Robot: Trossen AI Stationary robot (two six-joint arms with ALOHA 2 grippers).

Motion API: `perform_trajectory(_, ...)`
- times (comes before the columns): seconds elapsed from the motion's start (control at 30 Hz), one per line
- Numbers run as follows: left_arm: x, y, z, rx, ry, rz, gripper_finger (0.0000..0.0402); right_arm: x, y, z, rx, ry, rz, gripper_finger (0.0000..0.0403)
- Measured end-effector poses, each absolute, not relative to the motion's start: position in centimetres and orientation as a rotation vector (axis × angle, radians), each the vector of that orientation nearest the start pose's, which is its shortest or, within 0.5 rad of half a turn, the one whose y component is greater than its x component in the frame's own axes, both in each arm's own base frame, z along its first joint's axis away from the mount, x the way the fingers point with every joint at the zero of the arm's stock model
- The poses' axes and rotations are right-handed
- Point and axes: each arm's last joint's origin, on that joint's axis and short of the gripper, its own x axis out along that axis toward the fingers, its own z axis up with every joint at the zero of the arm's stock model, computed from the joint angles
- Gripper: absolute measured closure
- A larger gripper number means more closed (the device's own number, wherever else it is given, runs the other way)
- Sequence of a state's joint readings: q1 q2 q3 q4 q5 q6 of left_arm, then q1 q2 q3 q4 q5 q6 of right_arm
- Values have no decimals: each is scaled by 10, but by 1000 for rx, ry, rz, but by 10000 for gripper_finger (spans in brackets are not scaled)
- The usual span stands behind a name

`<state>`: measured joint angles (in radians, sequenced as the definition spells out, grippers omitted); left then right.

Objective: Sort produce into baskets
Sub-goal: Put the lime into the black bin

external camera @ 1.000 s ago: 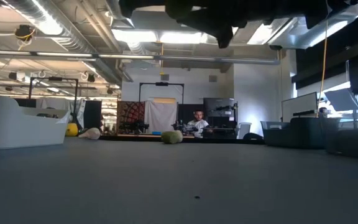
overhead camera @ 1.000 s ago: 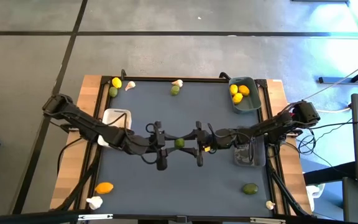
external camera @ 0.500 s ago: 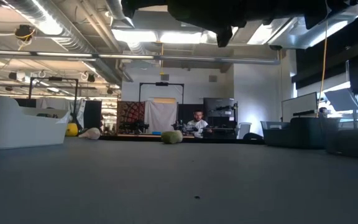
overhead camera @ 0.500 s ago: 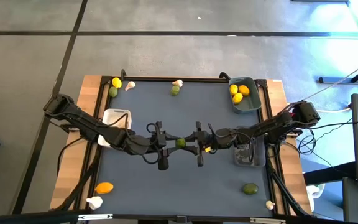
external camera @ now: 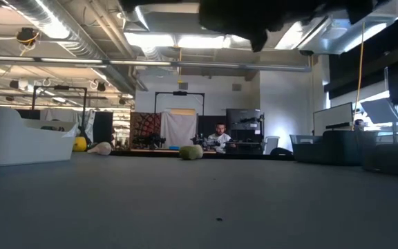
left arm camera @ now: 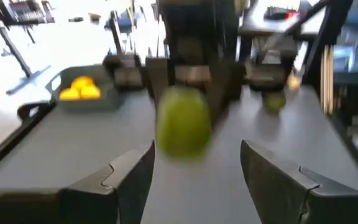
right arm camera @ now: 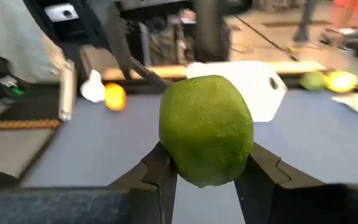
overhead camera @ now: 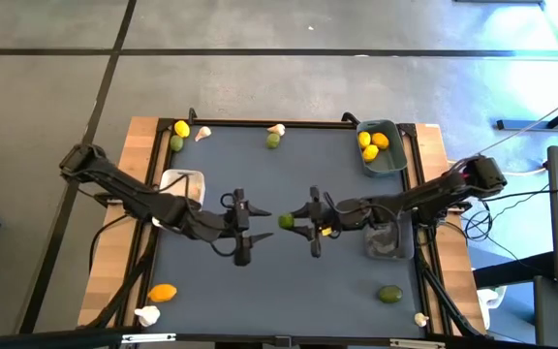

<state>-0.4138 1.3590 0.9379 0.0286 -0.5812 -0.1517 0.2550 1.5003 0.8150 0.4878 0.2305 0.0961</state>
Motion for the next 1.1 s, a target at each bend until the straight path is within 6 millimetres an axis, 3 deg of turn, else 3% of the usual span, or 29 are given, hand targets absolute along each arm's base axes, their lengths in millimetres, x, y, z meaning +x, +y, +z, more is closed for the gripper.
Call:
perform_trajectory(0.27, 253, -107, 266, 10, 560, 216, 171, 273, 62, 256, 68, 418, -96, 276)
perform_trajectory(0.67, 248, -106, 255, 16, 656, 259, 172, 197, 44, 262, 283, 786, -271, 274)
perform_trajectory(0.9, 248, -106, 255, 27, 657, 255, 172, 164, 53, 253, 454, 1003, -376, 274)
perform_trajectory(1.1, 249, -106, 256, 27, 656, 256, 171, 154, 70, 243, 537, 1097, -441, 274)
